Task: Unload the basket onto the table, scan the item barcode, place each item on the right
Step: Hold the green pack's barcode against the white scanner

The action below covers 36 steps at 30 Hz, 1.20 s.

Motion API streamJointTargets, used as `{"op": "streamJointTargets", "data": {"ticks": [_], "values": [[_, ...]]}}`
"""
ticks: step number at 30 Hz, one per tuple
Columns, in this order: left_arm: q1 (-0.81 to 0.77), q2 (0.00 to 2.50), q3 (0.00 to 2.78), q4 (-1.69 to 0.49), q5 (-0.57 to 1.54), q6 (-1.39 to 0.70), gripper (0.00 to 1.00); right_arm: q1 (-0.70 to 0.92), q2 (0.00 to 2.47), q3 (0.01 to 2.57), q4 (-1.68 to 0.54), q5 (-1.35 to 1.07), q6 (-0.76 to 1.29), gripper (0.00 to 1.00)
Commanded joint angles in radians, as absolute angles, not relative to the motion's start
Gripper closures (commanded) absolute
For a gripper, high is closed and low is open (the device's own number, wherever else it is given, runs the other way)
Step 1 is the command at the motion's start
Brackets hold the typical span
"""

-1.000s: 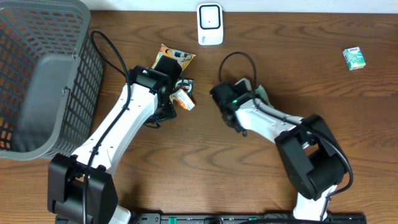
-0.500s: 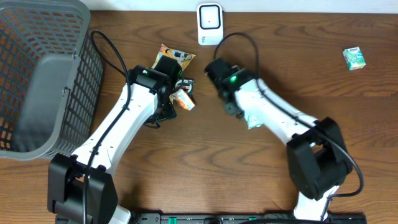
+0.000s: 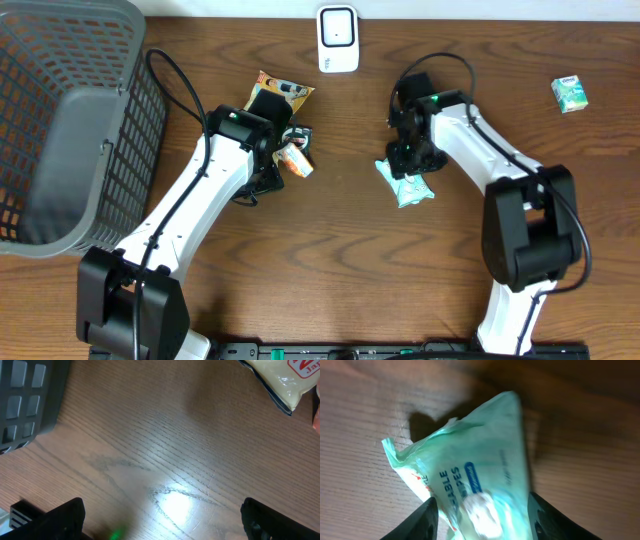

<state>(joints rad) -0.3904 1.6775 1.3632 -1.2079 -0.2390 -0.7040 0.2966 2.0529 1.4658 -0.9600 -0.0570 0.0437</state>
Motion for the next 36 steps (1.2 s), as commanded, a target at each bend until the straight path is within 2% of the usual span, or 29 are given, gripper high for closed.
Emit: {"op": "streamJointTargets", "data": {"ticks": [1,3,4,5,11,18,25,33,36], "values": [[-0.387,1.672,1.357,-1.215,-0.255,-0.713,0.02,0.313,2.092,1.456,-0.960,-0.111,0.017,0.59],[-0.387,1.672,1.357,-1.215,-0.255,-0.713,0.02,0.318,2.109,1.456,-0.958,-0.111,0.017,0.72],[-0.387,1.672,1.357,-1.215,-0.255,-0.713,0.02,0.318,2.111,1.456,-0.958,-0.111,0.017,0.83],[-0.387,1.672,1.357,-1.215,-0.255,-0.712,0.03,0.318,2.112,1.456,-0.958,-0.111,0.018,0.98],[-0.387,1.672,1.357,-1.215,-0.255,-0.713,0.02,0.321,2.104,1.485,-0.948,-0.111,0.062,0.99],[-0.387,1.672,1.357,-1.215,-0.255,-0.712,0.02,0.327,2.093,1.678,-0.902,-0.112,0.146,0.99],[-0.387,1.672,1.357,-1.215,-0.255,-0.712,0.02,0.367,2.093,1.767,-0.627,-0.114,0.169,0.99],[-0.387,1.672,1.357,-1.215,-0.255,-0.713,0.02,0.366,2.155,1.796,-0.240,-0.138,0.334,0.99],[-0.387,1.672,1.357,-1.215,-0.255,-0.712,0.02,0.365,2.225,1.888,-0.202,-0.136,0.337,0.99]]}}
